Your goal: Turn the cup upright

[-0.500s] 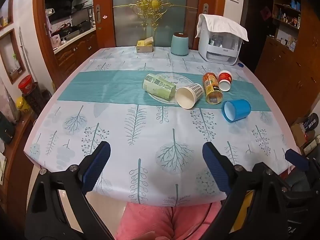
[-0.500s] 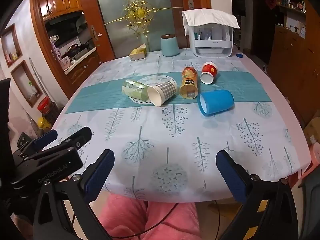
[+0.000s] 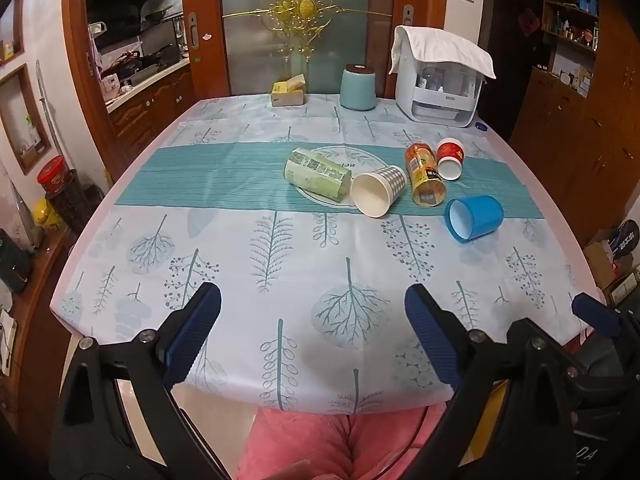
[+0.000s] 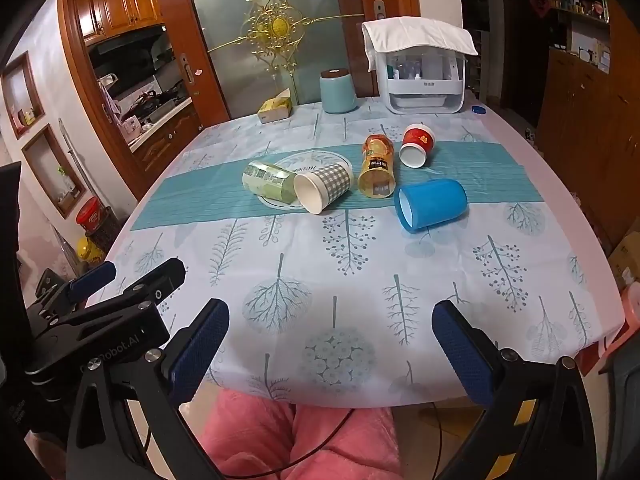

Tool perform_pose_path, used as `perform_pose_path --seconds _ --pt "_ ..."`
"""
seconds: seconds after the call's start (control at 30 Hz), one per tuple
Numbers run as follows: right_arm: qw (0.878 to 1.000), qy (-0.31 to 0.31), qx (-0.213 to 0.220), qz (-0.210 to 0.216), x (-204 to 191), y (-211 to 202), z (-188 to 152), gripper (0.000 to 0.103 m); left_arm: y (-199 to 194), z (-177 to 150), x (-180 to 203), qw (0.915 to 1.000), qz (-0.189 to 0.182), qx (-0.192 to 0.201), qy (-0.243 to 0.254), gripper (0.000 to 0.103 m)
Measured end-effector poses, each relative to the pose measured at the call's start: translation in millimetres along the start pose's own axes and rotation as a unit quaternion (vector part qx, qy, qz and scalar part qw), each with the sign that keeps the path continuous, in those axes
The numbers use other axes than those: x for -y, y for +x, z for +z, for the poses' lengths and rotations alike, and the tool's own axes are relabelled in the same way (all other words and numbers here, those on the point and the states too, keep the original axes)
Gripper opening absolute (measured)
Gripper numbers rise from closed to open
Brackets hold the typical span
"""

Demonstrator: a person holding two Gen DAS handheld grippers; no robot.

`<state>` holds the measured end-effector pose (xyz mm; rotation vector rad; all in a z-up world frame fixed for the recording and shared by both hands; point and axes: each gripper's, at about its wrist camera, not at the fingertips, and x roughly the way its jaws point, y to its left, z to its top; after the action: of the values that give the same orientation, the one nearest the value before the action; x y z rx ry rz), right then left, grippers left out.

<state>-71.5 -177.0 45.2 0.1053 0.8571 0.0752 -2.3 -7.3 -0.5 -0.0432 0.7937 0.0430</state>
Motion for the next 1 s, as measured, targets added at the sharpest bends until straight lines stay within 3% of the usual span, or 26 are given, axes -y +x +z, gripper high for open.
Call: perform_pose_path --seconds 0.8,1.0 --pt "1.000 -0.010 0.012 -0.003 -11.5 8.7 3.6 0.102 5.9 3.9 -7.7 0.9998 0.019 0.001 -0.007 0.092" --pt "1.000 -0.007 0.014 0.001 -12.2 9.0 3.1 0.103 7.2 5.1 -10.1 0.9999 0.004 0.004 -0.016 0.092"
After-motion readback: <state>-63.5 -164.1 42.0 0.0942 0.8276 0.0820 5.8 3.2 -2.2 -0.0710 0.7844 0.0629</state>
